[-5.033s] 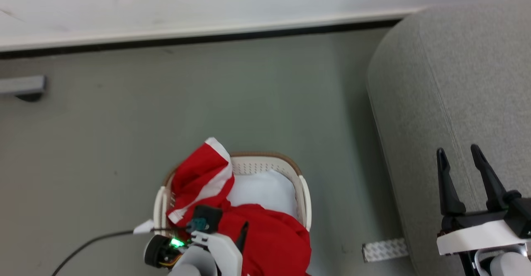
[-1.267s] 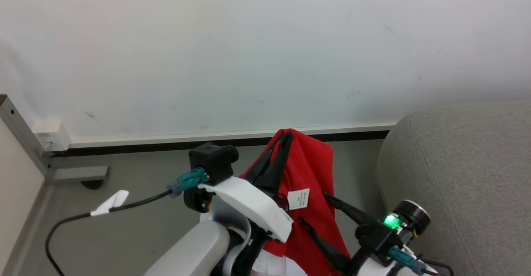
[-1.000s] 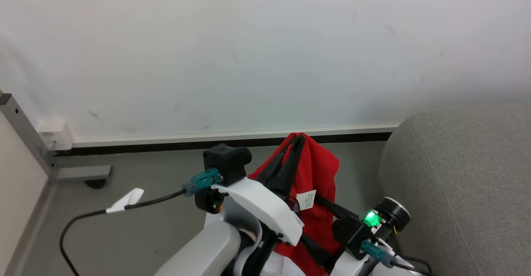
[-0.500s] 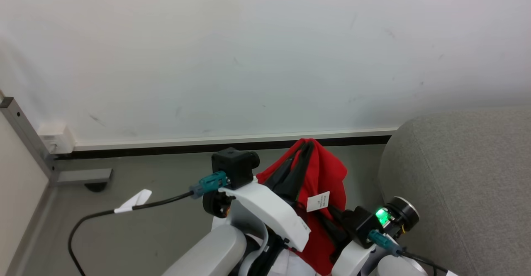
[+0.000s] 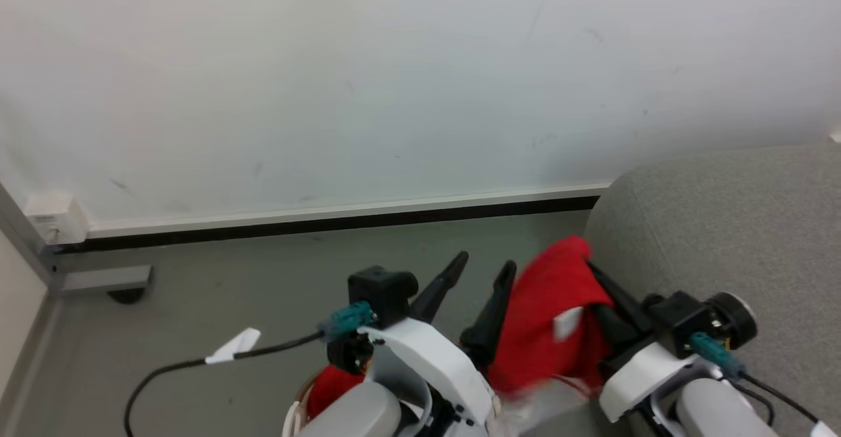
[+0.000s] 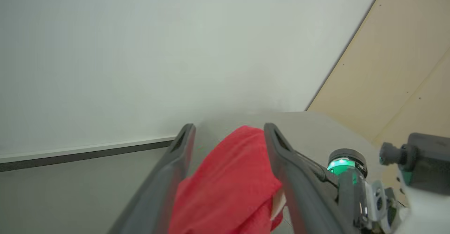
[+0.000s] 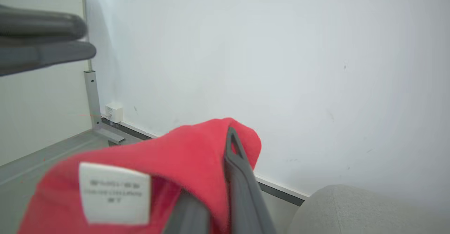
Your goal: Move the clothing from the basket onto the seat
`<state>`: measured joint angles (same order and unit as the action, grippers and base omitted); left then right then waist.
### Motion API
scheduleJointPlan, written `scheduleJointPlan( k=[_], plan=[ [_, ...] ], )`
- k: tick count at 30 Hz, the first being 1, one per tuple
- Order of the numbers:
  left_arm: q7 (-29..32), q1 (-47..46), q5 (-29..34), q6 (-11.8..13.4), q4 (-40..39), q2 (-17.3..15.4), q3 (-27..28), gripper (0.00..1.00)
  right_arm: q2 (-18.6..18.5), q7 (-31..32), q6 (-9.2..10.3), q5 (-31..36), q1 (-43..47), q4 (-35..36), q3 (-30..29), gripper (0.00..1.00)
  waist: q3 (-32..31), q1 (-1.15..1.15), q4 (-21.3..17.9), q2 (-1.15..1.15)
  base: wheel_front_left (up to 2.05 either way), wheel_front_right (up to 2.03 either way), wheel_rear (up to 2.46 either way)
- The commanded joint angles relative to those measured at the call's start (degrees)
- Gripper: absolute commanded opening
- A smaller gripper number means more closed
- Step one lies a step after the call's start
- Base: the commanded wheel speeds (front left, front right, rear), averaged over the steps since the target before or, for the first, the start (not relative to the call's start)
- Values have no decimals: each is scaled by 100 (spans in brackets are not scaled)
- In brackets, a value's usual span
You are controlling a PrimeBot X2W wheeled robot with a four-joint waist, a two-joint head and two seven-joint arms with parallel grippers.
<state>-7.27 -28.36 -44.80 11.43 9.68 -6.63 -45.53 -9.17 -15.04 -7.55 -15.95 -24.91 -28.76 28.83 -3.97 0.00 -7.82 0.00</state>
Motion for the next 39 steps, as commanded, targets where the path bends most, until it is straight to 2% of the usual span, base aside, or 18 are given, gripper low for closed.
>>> scheduleJointPlan(
  k=[1,8,12,20,25,31,34,39],
  plan=[
    [-88,64,74,-62,116,19,-93,100,-131,-20,13,-52,110,128,-141,0,45,0,-80,0,0,0,0],
    [-363,67,356,-314,597,160,-511,100,-633,-20,12,-113,357,619,-684,0,169,0,-371,0,0,0,0],
    [-504,19,382,-374,769,232,-615,100,-883,-20,12,-128,472,866,-1017,0,260,0,-614,0,0,0,0],
    [-682,-126,569,-393,917,306,-724,100,-1172,-12,12,-218,688,1359,-1589,0,440,0,-1147,0,0,0,0],
    [-714,-193,639,-392,896,323,-784,100,-1217,71,12,-317,809,1628,-1799,0,573,0,-1356,0,0,0,0],
    [-654,-534,804,-345,805,324,-881,100,-1262,181,12,-440,545,1754,-1997,0,1153,0,-1307,0,0,0,0],
    [-568,-843,967,-327,778,279,-898,100,-1253,219,12,-527,51,1643,-2114,0,1638,0,-1219,0,0,0,0],
    [-359,-1554,1285,-373,807,214,-952,100,-1457,295,12,-610,-1203,1218,-2417,0,2557,0,-937,0,0,0,0]
  ],
)
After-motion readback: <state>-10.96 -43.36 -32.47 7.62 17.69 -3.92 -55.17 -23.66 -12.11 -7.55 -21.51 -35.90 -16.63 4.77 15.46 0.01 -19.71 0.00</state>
